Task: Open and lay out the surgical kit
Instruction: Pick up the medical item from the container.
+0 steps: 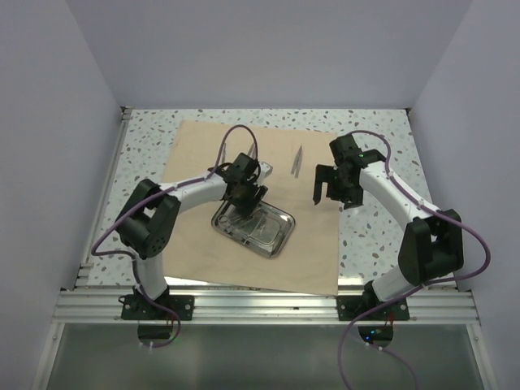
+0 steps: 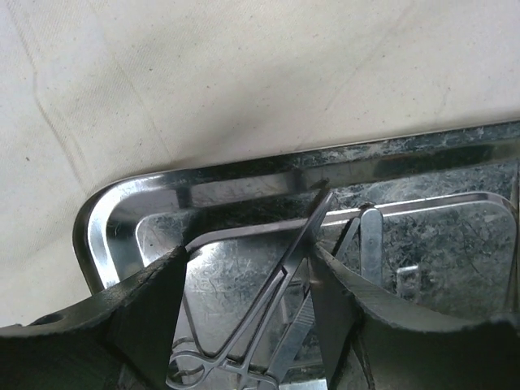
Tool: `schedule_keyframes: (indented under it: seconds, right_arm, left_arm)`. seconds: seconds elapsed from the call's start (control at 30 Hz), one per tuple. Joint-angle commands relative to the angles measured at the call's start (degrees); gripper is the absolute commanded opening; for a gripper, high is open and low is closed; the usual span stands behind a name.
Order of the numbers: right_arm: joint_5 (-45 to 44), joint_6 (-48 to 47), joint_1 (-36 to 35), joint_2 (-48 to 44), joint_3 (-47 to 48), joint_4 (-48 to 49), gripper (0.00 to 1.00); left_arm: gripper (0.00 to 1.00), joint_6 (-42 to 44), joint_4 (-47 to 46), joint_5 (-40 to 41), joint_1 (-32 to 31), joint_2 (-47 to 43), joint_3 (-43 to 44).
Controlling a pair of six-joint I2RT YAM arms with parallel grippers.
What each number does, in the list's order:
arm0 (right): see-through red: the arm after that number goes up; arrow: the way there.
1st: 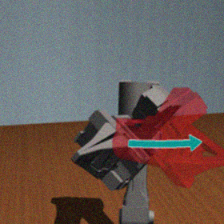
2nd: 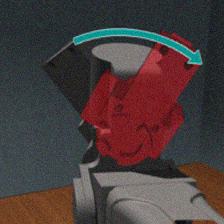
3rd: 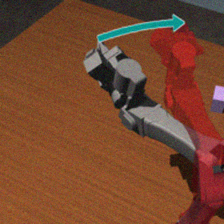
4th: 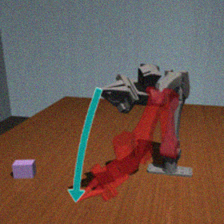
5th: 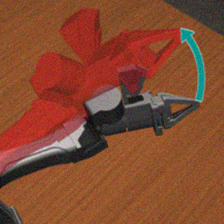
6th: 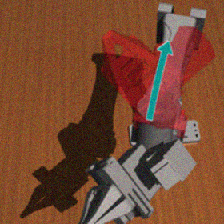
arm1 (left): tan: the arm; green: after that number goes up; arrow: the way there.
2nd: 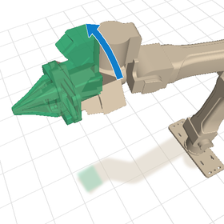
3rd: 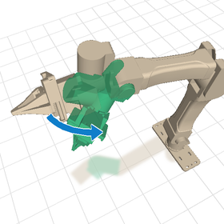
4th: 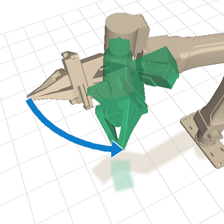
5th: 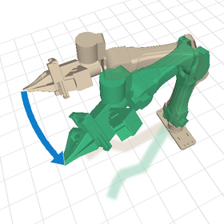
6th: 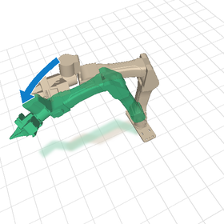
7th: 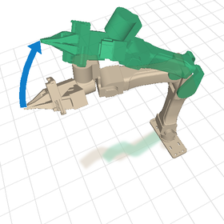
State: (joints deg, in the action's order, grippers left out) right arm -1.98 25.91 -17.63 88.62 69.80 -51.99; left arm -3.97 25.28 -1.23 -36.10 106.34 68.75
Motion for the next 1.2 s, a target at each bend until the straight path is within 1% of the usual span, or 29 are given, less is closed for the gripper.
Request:
schedule_keyframes:
  seconds: [0.0,0.1,0.23,0.3,0.33,0.4,0.47,0.53,0.7,0.73,0.77,0.87,1.0,1.03,1.1,1.17]
  right_arm:
    - [-0.4,0.3,-0.2,-0.4,2.1,-1.2,0.96]
    - [-0.4,0.4,-0.2,0.0,2.6,-1.3,0.96]
    - [-0.4,0.6,-0.2,0.9,3.1,-1.0,0.96]
    - [-0.1,0.7,-0.2,1.2,3.3,-0.8,0.96]
    - [-0.1,0.8,-0.2,1.4,3.4,-0.7,0.95]
    - [0.0,0.8,-0.2,1.6,3.6,-0.7,0.95]
    - [-0.2,0.8,-0.2,1.6,3.6,-0.7,0.95]
    - [-0.2,0.8,-0.2,1.7,3.4,-0.4,0.95]
    - [0.0,0.6,-0.2,1.9,2.9,-0.4,0.95]
    - [0.0,0.5,-0.2,2.0,3.0,-0.3,0.95]
    - [0.0,0.5,-0.2,1.9,2.9,-0.4,0.95]
    - [0.1,0.4,-0.2,2.2,3.1,-0.4,0.95]
    - [0.0,0.2,-0.2,2.0,3.2,-0.3,0.96]
    - [0.0,0.1,-0.2,1.8,3.1,-0.3,0.96]
    - [-0.3,0.0,-0.1,1.7,3.1,-0.1,0.96]
    - [-0.3,-0.2,-0.1,1.6,2.7,0.1,0.96]
  left_arm:
    - [0.64,-0.3,-2.1,2.2,-0.2,1.8,1.6]
    - [0.62,0.1,-2.0,2.6,-0.2,2.4,1.8]
    - [0.51,-0.7,-1.4,5.8,-0.2,4.6,2.5]
    - [0.48,-0.8,-0.9,4.8,-0.1,5.3,2.9]
    - [0.42,-0.8,-0.9,4.1,-0.3,5.5,2.9]
    - [0.38,-1.0,-1.2,2.5,-0.2,5.5,2.2]
    - [0.37,-1.0,-1.2,1.5,-0.3,6.2,1.5]
    - [0.36,-1.2,-1.1,-1.7,-0.3,8.3,1.1]
    - [0.3,-2.8,-0.7,-1.7,-0.3,12.1,1.2]
    - [0.24,-3.1,-0.6,-1.8,-0.3,12.9,1.3]
    - [0.21,-3.2,-0.5,-1.8,-0.3,13.4,1.4]
    - [0.0,-3.4,0.6,-1.4,-0.3,14.4,1.7]
    - [0.0,-3.4,3.3,-1.1,-0.2,12.7,2.5]
    - [0.0,-3.4,4.2,-1.1,-0.2,11.0,3.6]
    - [0.0,-3.4,7.9,-0.3,-0.2,9.1,5.2]
    - [0.0,-3.3,12.0,0.7,-0.2,6.5,8.8]
